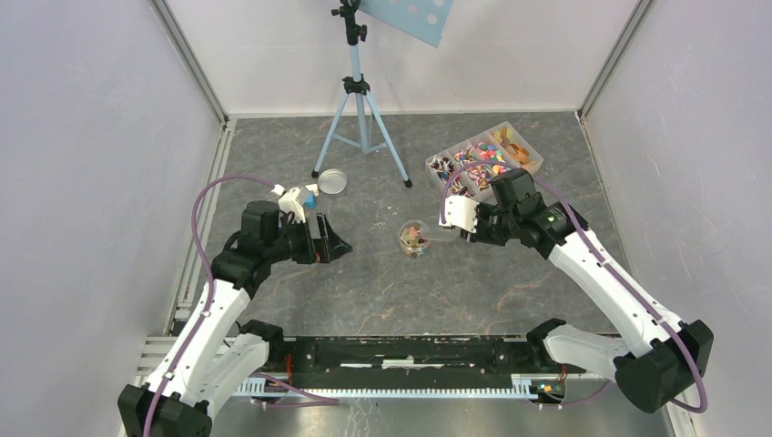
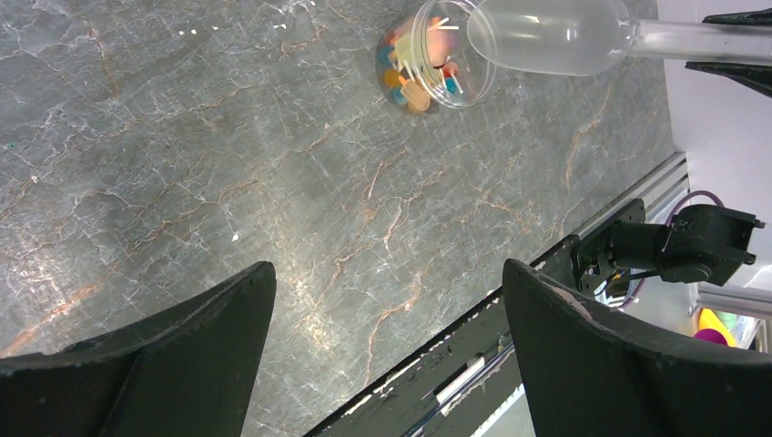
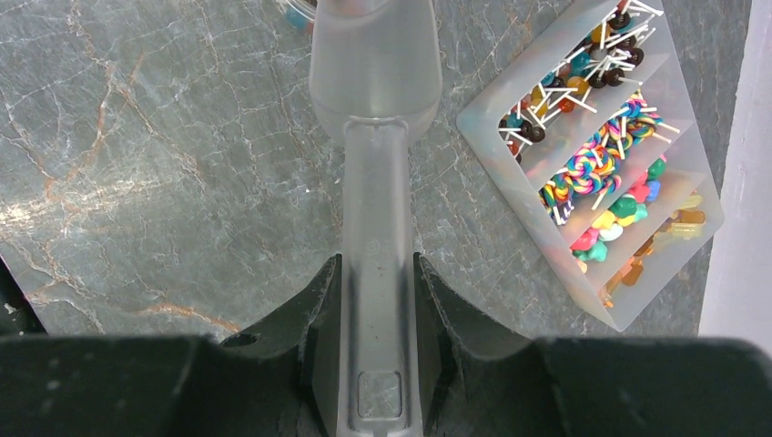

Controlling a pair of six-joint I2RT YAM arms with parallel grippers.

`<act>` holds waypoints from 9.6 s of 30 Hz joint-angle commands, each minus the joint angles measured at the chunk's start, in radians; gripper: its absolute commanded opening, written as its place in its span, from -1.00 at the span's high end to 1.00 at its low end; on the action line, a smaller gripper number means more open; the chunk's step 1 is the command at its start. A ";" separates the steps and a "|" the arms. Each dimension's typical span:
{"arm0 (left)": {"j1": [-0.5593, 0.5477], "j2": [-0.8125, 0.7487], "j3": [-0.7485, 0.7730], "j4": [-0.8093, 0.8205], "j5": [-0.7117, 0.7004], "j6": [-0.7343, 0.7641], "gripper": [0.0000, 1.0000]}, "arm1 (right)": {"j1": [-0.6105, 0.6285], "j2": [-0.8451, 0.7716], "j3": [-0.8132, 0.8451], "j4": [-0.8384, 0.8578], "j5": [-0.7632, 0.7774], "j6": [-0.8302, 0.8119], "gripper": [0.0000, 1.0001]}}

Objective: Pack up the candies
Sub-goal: Place the fake candies in the packing bottle, then scoop the fake candies from the storage box, then place the fake candies in the packing bottle.

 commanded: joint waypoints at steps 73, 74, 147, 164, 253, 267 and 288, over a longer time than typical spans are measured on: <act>-0.005 0.013 0.006 -0.003 -0.046 0.040 -1.00 | -0.490 0.851 0.824 -0.101 0.379 0.235 1.00; -0.005 0.013 0.005 -0.003 -0.047 0.040 -1.00 | -0.491 0.863 0.829 -0.090 0.369 0.232 1.00; -0.005 0.014 0.009 -0.007 -0.065 0.042 -1.00 | -0.661 0.632 0.124 0.749 -0.123 0.391 1.00; -0.005 0.007 0.010 -0.006 -0.058 0.043 -1.00 | -0.664 0.503 0.028 0.812 -0.150 0.448 1.00; -0.022 -0.003 -0.002 0.010 -0.004 0.039 -1.00 | 0.102 0.013 0.094 -0.104 0.203 0.312 1.00; -0.022 -0.013 -0.002 0.009 -0.012 0.037 -1.00 | 0.213 0.115 0.219 -0.219 0.333 0.358 1.00; -0.022 -0.015 0.000 0.006 -0.024 0.037 -1.00 | 0.251 0.116 0.265 -0.259 0.412 0.378 1.00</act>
